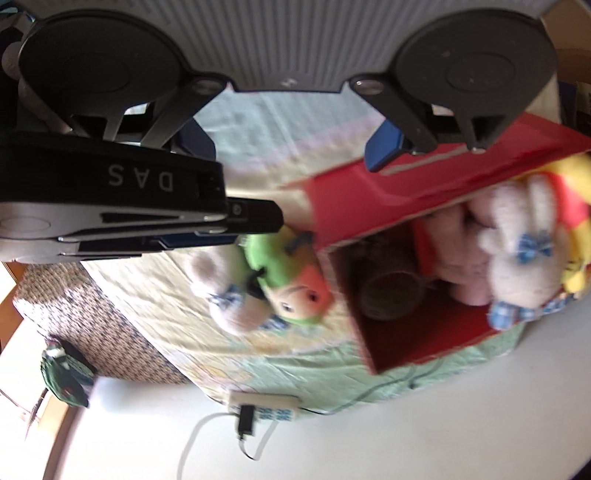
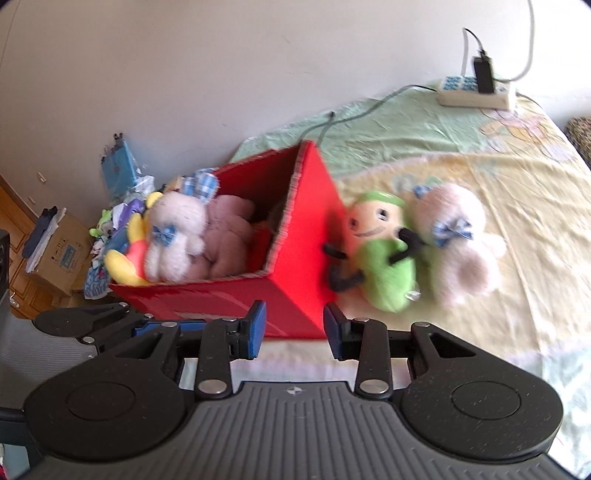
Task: Organize objects
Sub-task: 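Withdraw both tools from the box toward the green plush, then close both tools on the second white bunny with blue bow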
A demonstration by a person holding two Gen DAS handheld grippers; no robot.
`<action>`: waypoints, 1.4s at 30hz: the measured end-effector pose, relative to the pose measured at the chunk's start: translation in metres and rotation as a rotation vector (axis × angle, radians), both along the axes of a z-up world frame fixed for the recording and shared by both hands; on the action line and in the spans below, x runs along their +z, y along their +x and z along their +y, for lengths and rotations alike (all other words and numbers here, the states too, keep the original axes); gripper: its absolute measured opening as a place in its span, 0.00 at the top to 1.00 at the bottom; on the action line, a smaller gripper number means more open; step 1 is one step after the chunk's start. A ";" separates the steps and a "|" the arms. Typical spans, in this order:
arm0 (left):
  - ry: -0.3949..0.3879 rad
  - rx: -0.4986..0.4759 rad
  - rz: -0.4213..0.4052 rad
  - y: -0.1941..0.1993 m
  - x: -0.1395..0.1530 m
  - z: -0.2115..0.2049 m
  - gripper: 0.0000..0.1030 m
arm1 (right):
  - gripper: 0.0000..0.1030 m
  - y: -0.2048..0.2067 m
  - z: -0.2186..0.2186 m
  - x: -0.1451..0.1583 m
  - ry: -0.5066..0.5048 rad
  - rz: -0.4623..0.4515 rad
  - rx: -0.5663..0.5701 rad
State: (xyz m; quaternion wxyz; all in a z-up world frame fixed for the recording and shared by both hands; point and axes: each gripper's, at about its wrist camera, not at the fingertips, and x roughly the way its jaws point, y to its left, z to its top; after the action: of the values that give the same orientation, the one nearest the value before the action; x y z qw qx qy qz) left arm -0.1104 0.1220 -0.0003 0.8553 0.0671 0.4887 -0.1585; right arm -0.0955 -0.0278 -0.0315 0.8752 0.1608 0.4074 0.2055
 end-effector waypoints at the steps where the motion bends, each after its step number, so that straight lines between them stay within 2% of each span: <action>1: -0.004 -0.011 0.012 0.001 -0.003 -0.006 0.14 | 0.64 -0.001 -0.006 -0.002 -0.001 0.007 -0.006; 12: -0.061 -0.076 0.092 0.020 -0.034 -0.074 0.14 | 0.64 0.009 -0.078 -0.026 -0.004 0.085 -0.091; 18: -0.089 -0.081 0.071 0.037 -0.045 -0.102 0.14 | 0.64 0.023 -0.115 -0.042 0.028 0.125 -0.135; 23: -0.074 -0.069 0.036 0.057 -0.056 -0.122 0.14 | 0.64 0.043 -0.139 -0.053 0.062 0.145 -0.143; 29: -0.075 -0.061 -0.005 0.081 -0.065 -0.138 0.14 | 0.64 0.076 -0.159 -0.065 0.133 0.148 -0.115; 34: -0.089 -0.016 0.003 0.102 -0.077 -0.136 0.14 | 0.64 0.107 -0.169 -0.078 0.237 0.181 -0.083; 42: -0.120 0.033 0.005 0.126 -0.090 -0.129 0.11 | 0.62 0.141 -0.161 -0.094 0.289 0.206 0.027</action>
State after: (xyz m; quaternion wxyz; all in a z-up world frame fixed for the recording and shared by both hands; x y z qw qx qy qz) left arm 0.0155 -0.0067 -0.0901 0.8591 0.0071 0.4816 -0.1734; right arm 0.0456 -0.1884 -0.1253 0.7938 0.2997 0.4631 0.2561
